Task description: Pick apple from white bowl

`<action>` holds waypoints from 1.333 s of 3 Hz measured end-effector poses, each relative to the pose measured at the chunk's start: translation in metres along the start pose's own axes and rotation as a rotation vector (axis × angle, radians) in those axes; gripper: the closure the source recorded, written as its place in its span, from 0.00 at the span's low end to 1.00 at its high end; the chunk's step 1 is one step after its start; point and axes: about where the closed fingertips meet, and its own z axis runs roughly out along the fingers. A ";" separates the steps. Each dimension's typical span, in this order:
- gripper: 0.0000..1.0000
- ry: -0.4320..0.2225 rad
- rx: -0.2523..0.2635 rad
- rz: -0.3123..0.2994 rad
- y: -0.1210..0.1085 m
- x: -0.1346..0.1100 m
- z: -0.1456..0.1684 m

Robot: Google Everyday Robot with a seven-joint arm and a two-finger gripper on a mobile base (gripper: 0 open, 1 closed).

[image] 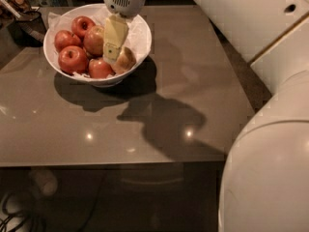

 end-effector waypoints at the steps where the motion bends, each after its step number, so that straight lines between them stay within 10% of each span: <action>1: 0.13 0.005 -0.041 0.035 -0.002 0.007 0.015; 2: 0.28 0.013 -0.070 0.075 -0.006 0.012 0.023; 4: 0.23 0.015 -0.112 0.119 -0.011 0.012 0.033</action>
Offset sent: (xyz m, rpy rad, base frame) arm 0.0070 -0.0207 -0.0309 -0.0108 0.1680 -0.0887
